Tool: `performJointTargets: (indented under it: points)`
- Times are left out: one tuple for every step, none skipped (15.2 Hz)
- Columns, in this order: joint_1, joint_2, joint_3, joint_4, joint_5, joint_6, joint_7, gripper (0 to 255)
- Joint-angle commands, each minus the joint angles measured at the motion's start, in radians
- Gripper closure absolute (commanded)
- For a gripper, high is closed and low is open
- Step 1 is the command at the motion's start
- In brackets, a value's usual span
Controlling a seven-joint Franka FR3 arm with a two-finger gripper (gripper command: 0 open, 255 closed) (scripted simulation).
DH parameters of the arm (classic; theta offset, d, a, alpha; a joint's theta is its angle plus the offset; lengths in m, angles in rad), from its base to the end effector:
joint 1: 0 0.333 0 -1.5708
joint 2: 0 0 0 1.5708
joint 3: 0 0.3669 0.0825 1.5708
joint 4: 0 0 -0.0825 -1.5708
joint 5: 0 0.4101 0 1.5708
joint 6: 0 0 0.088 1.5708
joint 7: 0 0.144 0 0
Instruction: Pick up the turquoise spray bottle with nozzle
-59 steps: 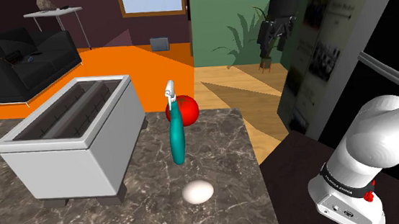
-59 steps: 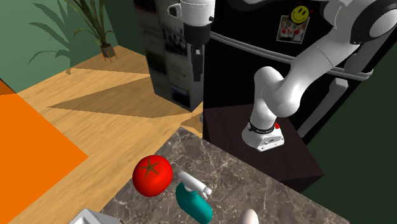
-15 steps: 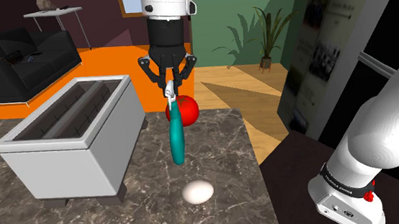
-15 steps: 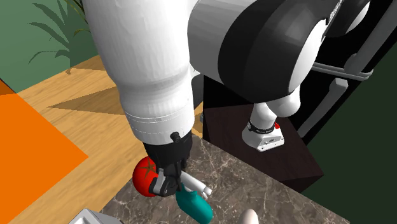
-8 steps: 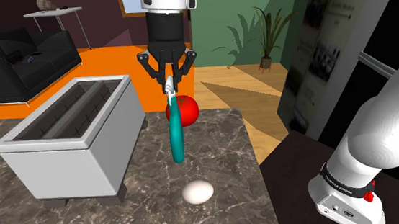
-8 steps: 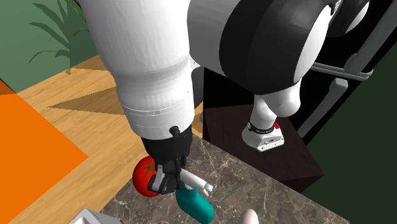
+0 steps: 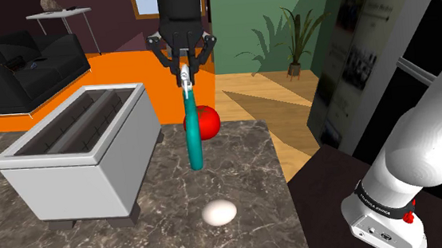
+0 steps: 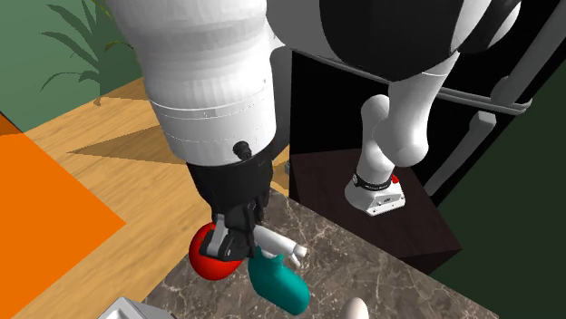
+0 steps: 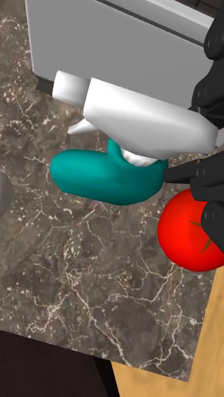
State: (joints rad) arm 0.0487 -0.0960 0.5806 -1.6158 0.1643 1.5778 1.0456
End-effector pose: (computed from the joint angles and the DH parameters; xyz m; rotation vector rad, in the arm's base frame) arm 0.4243 0.3580 0.6624 -2.9692 0.6251 0.0830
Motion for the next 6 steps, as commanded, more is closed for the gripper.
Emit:
performJointTargets:
  points:
    - [0.001, 0.009, 0.002, 0.036, -0.005, -0.028, 0.007, 255]
    - [0.001, 0.015, 0.003, 0.055, -0.008, -0.042, 0.011, 255]
    - [0.002, 0.021, 0.004, 0.075, -0.012, -0.056, 0.015, 255]
    - [0.002, 0.028, 0.006, 0.096, -0.015, -0.071, 0.019, 255]
    - [0.002, 0.029, 0.006, 0.099, -0.016, -0.073, 0.020, 255]
    - [0.002, 0.029, 0.006, 0.099, -0.016, -0.073, 0.020, 255]
